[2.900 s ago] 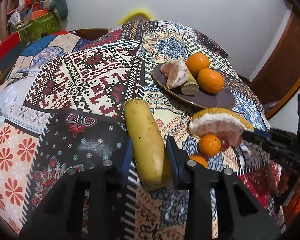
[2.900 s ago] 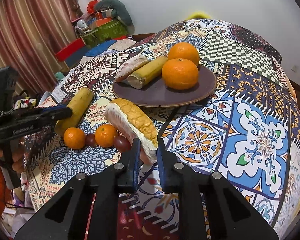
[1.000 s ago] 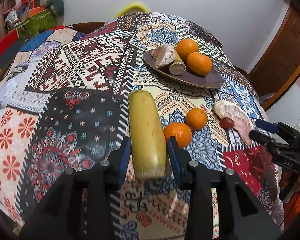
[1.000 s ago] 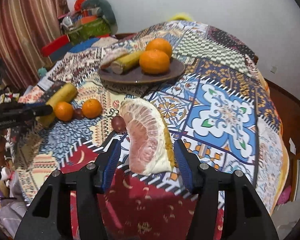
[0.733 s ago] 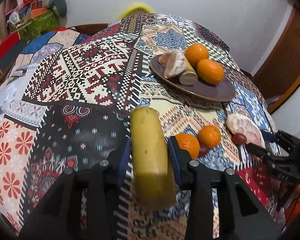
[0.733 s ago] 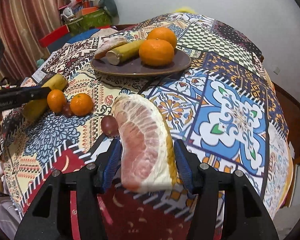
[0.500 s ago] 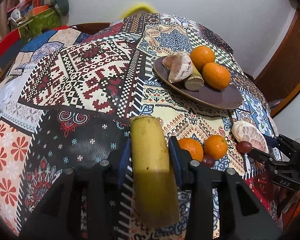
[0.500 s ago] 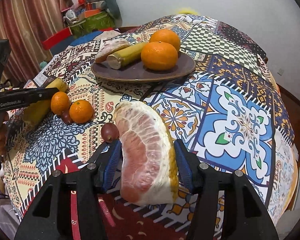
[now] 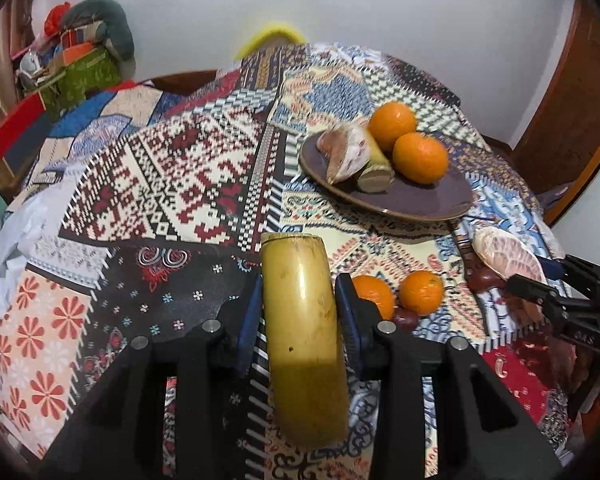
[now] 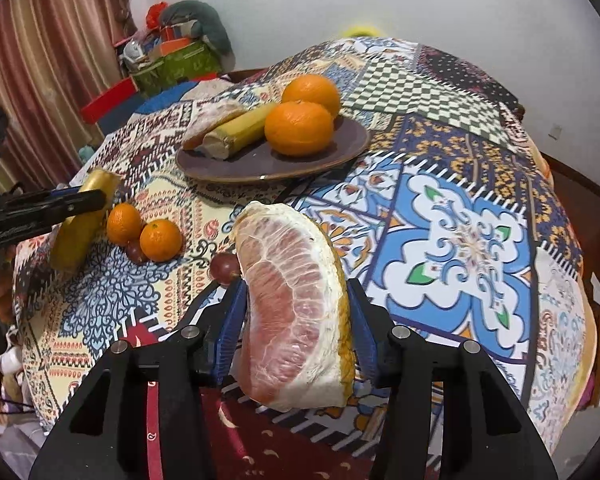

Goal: Organize fruits
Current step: 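Lift and carry the yellow cylinder and pomelo half onto the dark plate with both tools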

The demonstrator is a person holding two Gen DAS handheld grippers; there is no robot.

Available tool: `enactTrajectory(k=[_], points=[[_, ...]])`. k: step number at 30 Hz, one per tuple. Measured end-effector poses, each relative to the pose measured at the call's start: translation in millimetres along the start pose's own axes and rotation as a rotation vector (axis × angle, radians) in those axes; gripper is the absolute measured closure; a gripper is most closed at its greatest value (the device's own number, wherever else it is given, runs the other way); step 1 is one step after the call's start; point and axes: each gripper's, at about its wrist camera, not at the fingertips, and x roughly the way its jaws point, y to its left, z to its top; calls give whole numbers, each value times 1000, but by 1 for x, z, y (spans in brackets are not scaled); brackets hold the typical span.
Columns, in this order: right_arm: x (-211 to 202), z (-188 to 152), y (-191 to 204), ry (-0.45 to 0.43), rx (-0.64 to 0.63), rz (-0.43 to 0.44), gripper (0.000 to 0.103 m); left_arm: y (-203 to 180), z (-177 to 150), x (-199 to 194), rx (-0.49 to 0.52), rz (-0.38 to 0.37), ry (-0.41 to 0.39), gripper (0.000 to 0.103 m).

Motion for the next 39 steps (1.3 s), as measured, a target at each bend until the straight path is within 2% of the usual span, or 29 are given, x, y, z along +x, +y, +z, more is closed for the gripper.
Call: enactTrajectory(k=[11, 19, 30, 39], points=[[-38, 26, -4, -131, 27, -22, 57, -12, 14, -49, -5, -54, -113, 69], [-49, 43, -11, -193, 50, -26, 57, -26, 36, -63, 5, -106, -184, 69], [-47, 68, -16, -249, 58, -29, 57, -50, 69, -54, 38, -144, -228, 69], [-28, 89, -20, -253, 74, 4, 57, -69, 84, -21, 75, -163, -184, 69]])
